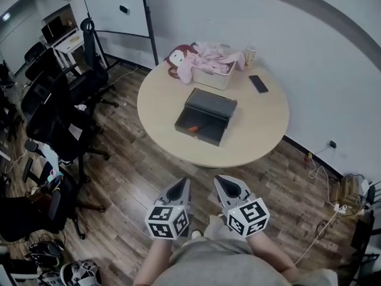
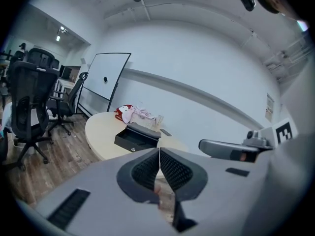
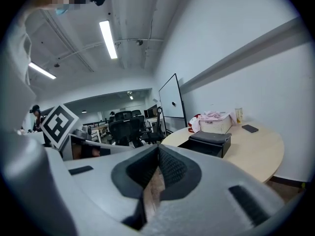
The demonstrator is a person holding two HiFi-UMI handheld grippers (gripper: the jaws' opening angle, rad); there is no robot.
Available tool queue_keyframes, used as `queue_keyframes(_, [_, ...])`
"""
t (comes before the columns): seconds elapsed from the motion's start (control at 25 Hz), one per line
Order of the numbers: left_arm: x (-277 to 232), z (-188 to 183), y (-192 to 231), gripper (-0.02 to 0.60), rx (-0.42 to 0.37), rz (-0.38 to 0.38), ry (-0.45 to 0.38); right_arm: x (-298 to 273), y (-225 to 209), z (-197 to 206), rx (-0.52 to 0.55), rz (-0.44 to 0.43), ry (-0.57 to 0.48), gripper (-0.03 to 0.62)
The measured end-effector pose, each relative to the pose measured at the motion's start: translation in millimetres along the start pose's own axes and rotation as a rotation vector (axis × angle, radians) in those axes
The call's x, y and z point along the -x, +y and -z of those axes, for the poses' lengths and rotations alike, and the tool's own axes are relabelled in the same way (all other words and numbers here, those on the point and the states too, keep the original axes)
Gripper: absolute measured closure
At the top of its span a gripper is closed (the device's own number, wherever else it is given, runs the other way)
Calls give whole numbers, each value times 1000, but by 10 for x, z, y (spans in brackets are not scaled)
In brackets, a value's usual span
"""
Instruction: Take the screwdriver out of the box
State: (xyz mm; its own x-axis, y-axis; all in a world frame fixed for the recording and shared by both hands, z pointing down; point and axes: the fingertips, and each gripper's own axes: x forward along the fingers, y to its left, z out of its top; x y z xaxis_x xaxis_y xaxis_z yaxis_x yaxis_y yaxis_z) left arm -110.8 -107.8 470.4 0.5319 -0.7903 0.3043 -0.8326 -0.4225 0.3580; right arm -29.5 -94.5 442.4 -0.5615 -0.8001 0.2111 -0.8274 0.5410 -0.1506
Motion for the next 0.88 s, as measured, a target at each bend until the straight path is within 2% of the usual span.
queue_keyframes(0.24, [-481,-119,100,577,0,0,2,-316,-422,-89,5,-6,0,594])
queue_keyframes(0.52, [-1131,-330,360,577,24,-29,10,-816,-969,-418,34,-30,-18,594])
queue_keyframes(0.88, [-1853,-457,618,577,56,-52,66,-1256,-1482,-557,33,-61,0,594])
